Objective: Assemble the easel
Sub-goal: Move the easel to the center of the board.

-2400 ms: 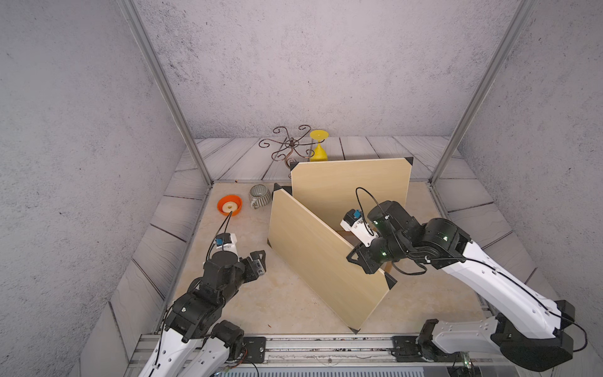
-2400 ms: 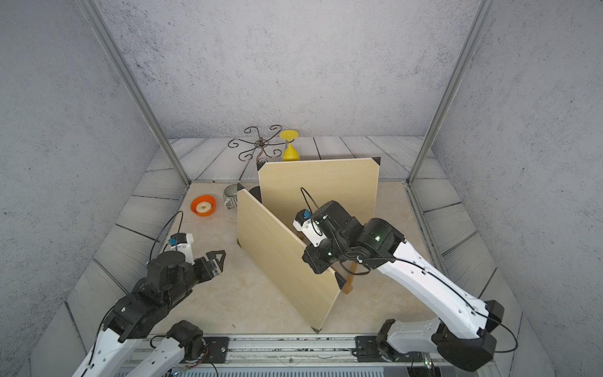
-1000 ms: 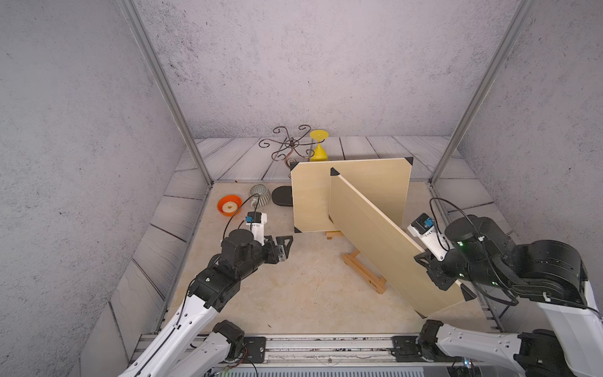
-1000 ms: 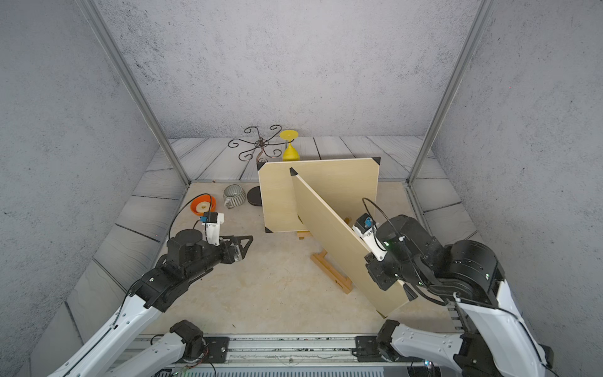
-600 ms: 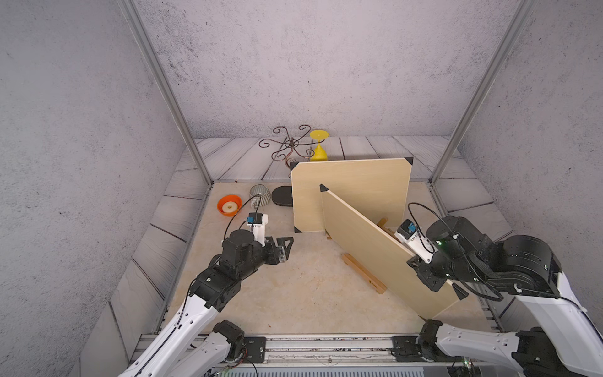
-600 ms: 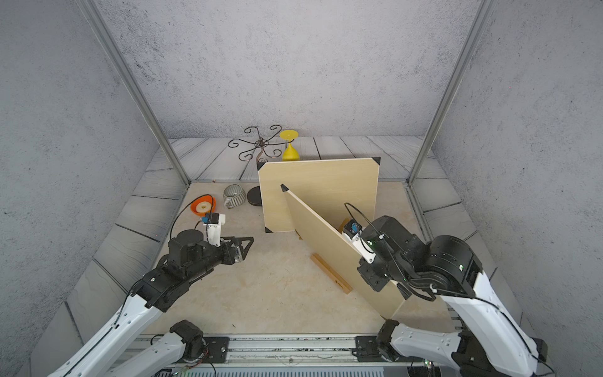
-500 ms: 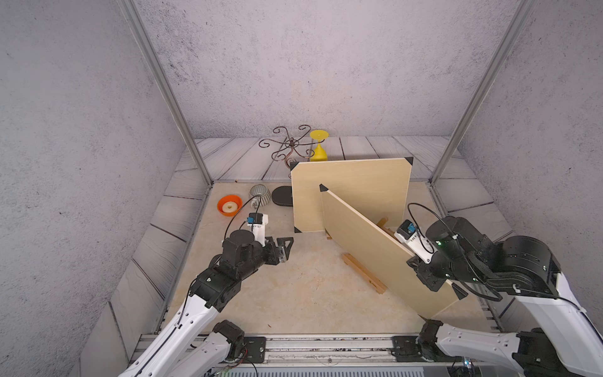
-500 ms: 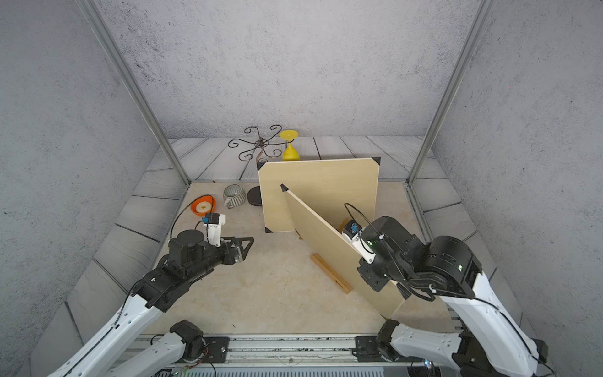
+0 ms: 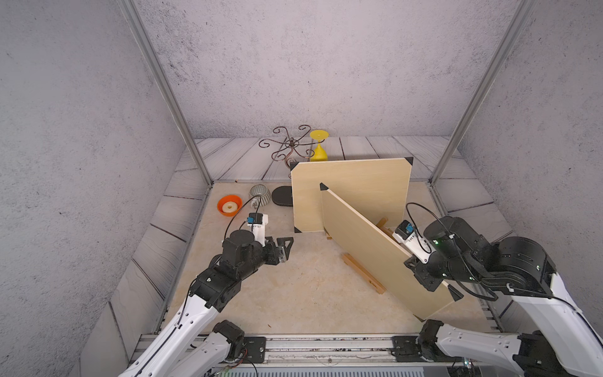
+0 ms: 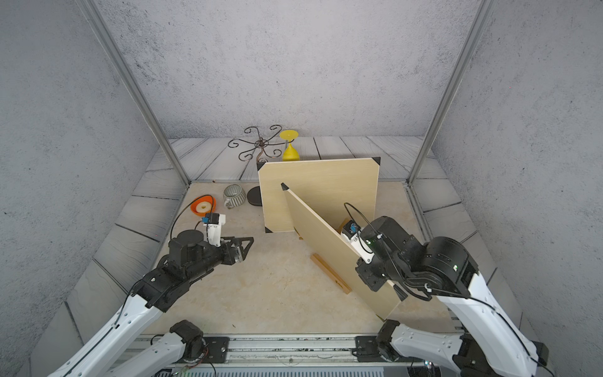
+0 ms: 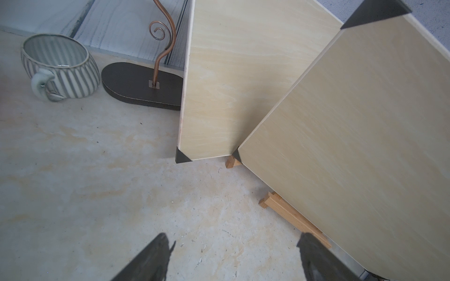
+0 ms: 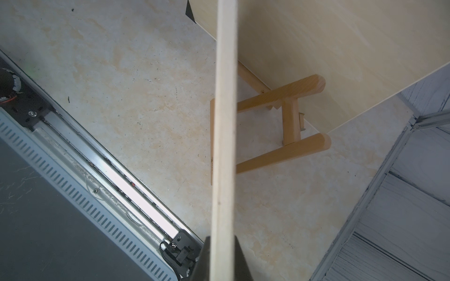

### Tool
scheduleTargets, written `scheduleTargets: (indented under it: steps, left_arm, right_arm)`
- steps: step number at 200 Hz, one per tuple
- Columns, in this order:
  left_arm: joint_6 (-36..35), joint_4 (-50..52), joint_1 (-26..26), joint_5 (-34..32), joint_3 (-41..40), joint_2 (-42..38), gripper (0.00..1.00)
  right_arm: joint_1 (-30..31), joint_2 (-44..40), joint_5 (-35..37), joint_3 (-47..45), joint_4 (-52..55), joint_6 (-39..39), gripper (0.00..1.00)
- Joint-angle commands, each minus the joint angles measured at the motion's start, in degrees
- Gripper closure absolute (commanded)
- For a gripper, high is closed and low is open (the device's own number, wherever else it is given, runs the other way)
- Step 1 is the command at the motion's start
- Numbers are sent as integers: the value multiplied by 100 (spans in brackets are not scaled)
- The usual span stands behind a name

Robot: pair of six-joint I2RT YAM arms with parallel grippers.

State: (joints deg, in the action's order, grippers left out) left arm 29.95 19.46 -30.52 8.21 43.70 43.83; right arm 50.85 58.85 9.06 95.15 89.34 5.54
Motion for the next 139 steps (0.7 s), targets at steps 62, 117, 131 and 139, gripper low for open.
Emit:
scheduleTargets:
  steps: [62,117,131,139]
  left_arm:
    - [-55,-81,-50,-13,-46,97,15]
    - [-16,-74,-50,-35,-28,90,15]
    - [-17,-82,-50,-40,-37,90,15]
    - [-14,-96,-48,-42,-41,90,14]
  right_arm:
    - [5,-432,-63,-177,-74,-5,100]
    - [6,-355,469,-23,-127,-185,100]
    - [4,-297,515,87,-95,-267,100]
    - [0,-260,522,69,-101,-329,100]
